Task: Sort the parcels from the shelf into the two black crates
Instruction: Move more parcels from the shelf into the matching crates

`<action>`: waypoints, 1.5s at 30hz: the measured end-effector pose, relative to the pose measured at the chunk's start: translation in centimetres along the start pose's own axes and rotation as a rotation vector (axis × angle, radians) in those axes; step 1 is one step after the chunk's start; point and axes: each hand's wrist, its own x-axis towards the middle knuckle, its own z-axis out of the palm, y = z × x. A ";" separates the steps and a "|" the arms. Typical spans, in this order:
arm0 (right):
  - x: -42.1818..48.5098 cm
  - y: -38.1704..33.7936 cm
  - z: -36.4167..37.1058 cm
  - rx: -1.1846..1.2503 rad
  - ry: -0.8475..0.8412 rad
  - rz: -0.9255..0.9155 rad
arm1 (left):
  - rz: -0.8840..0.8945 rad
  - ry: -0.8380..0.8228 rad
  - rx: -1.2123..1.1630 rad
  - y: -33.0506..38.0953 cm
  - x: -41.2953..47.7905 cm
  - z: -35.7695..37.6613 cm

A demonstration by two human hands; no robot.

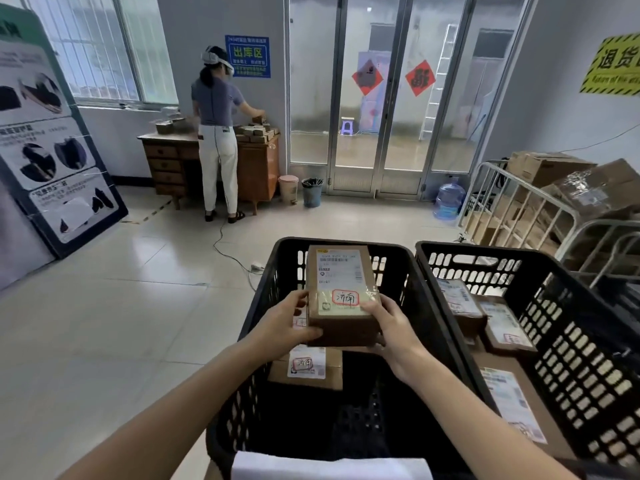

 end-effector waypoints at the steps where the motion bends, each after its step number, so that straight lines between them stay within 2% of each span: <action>1: 0.4 0.4 0.3 0.001 0.000 0.027 | -0.016 -0.012 0.007 -0.5 0.0 -0.1; 12: 5.9 3.4 1.8 -0.011 0.060 0.180 | -0.072 -0.091 0.168 -4.1 1.7 0.5; 14: 7.3 4.0 2.2 -0.017 0.063 0.201 | -0.099 -0.089 0.281 -4.6 2.6 1.0; 20: 11.5 5.4 3.3 -0.002 0.057 0.244 | -0.166 -0.049 0.831 -5.2 4.8 1.8; 27: 15.0 5.3 3.4 -0.057 0.045 0.251 | -0.137 -0.165 1.145 -6.5 5.5 2.7; 33: 15.9 6.6 4.1 -0.384 -0.026 0.147 | -0.121 -0.210 1.177 -6.7 5.9 3.0; 40: 16.1 7.0 4.2 -0.519 -0.143 0.091 | -0.124 -0.224 1.140 -6.8 6.1 3.2; 45: 16.5 7.3 4.4 -0.794 -0.155 -0.125 | -0.124 -0.235 1.102 -6.8 6.1 3.2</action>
